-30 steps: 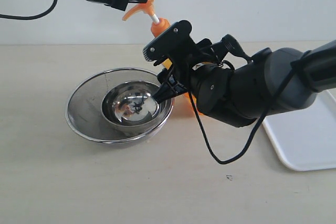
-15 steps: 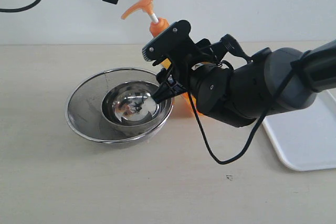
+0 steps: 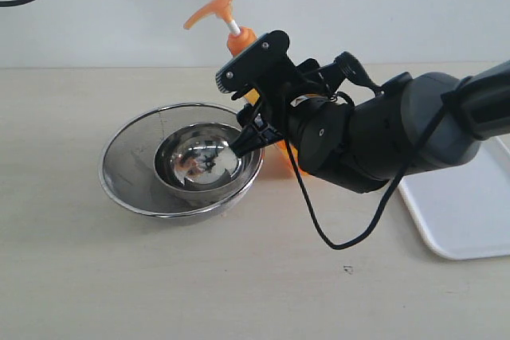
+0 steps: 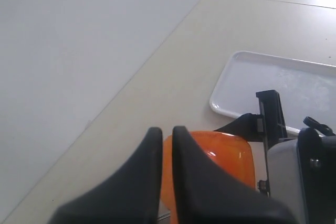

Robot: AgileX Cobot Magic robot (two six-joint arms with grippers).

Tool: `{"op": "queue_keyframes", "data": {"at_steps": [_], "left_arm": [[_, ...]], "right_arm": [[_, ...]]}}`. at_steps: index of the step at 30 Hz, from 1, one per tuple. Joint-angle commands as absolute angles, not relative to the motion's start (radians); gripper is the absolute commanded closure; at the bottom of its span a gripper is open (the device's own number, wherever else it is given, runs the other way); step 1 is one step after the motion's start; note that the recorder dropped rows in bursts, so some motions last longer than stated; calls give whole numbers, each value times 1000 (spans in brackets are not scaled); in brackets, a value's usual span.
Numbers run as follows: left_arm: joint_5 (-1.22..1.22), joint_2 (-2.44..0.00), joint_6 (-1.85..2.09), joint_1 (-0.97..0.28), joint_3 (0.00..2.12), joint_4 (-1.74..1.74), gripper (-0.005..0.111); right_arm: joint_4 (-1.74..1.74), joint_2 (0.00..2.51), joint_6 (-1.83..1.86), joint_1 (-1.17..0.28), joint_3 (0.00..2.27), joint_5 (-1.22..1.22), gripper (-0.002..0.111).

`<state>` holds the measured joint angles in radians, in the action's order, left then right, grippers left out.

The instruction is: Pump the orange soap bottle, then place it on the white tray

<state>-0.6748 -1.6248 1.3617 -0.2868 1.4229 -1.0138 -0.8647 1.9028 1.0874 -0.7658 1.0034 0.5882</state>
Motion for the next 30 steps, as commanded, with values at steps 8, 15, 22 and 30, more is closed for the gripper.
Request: {"op": "queue_keyframes", "data": {"at_steps": [8, 15, 22, 30], "left_arm": [[-689, -1669, 1365, -290, 1419, -1037, 102], [-694, -1689, 1365, -290, 1419, -1043, 102], [-707, -1689, 1365, -290, 1419, -1049, 102], [-714, -1700, 1365, -290, 1419, -1049, 102]], "right_arm": [[-852, 1895, 1083, -766, 1011, 597, 108], [-852, 1895, 1083, -766, 1011, 597, 108], [-850, 1895, 1083, -766, 1011, 605, 108], [-850, 1895, 1083, -766, 1011, 605, 108]]}}
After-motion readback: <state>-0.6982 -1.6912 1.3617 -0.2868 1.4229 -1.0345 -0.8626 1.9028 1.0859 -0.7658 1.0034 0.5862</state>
